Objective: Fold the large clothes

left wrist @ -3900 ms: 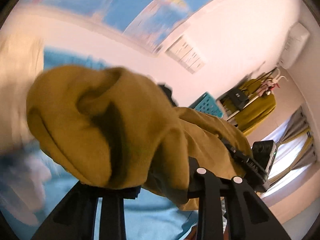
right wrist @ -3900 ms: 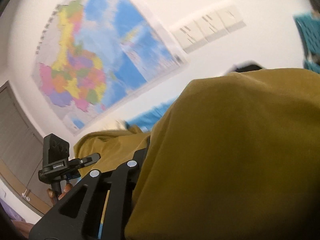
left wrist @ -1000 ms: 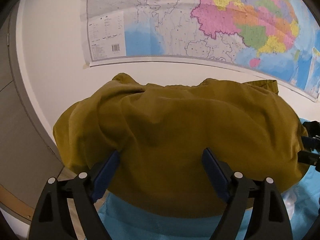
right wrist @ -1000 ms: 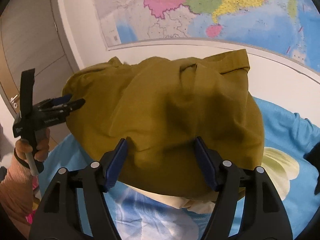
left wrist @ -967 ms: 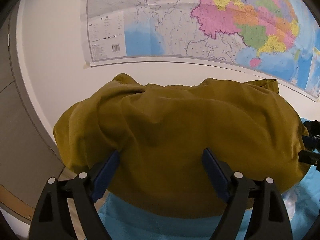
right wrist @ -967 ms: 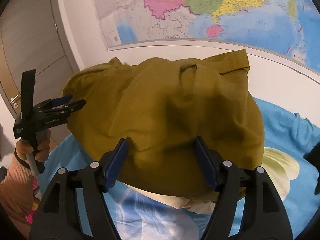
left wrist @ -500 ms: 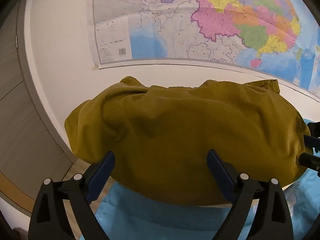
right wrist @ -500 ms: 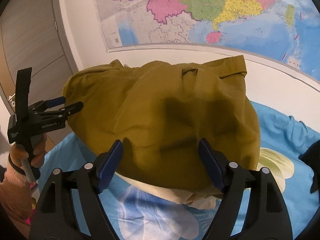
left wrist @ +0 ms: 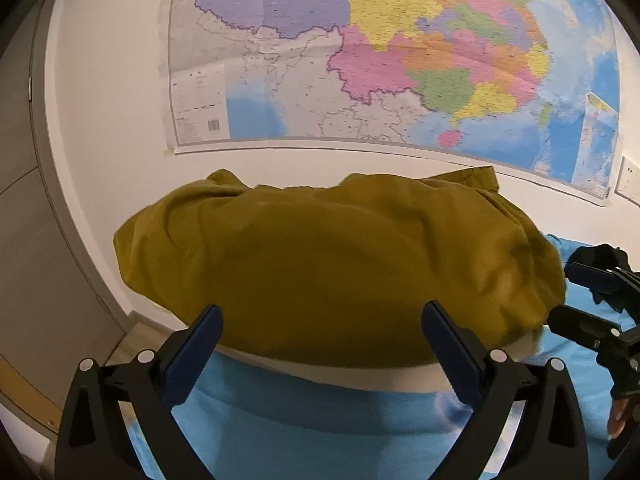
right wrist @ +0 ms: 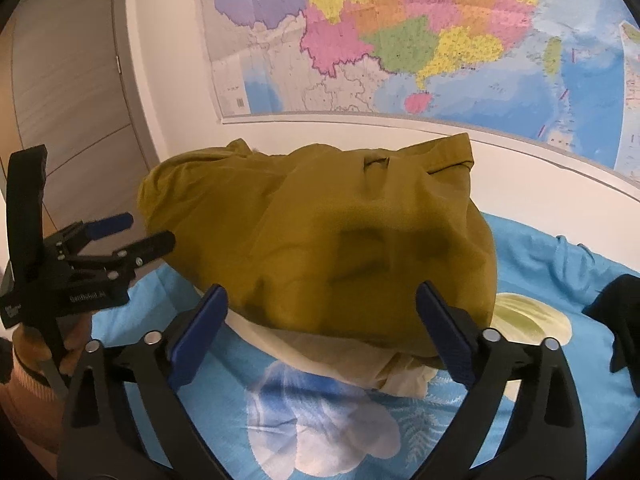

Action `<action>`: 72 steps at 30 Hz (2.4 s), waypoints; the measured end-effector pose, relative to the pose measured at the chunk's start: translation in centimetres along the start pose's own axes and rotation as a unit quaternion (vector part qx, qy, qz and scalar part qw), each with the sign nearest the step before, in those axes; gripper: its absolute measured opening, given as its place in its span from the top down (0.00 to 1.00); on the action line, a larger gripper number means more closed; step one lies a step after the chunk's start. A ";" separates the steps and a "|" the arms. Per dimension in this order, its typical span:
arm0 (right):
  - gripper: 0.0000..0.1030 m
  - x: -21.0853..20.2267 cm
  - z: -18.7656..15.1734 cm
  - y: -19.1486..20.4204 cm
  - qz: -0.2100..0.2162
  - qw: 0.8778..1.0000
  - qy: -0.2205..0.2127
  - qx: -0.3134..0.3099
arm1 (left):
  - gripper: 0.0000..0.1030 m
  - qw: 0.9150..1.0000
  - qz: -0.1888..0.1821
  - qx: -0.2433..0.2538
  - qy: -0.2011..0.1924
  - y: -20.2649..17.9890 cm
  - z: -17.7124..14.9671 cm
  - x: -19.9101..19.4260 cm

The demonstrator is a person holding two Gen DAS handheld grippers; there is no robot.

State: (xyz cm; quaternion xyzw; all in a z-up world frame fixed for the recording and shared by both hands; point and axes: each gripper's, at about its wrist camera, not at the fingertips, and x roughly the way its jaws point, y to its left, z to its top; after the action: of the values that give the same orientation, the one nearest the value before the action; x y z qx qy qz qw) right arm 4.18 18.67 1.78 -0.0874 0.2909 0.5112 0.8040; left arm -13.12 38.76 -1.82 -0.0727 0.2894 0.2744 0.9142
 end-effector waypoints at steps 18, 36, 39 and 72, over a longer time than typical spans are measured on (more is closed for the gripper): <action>0.05 -2.7 -2.4 1.9 -0.015 1.000 -0.014 -0.022 | 0.07 1.000 -0.014 -0.021 0.010 -2.4 -2.3 -2.4; 0.05 -4.7 -4.0 2.5 -0.011 0.999 -0.023 -0.021 | 0.07 0.999 -0.012 -0.030 0.018 -3.0 -3.8 -4.1; 0.05 -5.0 -4.2 2.5 -0.010 0.999 -0.023 -0.020 | 0.07 0.999 -0.012 -0.031 0.018 -3.2 -4.1 -4.4; 0.05 -7.1 -5.9 3.3 -0.013 0.999 -0.030 -0.021 | 0.07 0.999 -0.021 -0.044 0.022 -4.1 -6.4 -6.8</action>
State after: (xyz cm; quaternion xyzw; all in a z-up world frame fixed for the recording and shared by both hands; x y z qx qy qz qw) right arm -3.16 12.17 1.42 -0.0929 0.2547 0.5092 0.8168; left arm -18.66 30.32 -3.35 -0.1248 0.2958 0.2654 0.9091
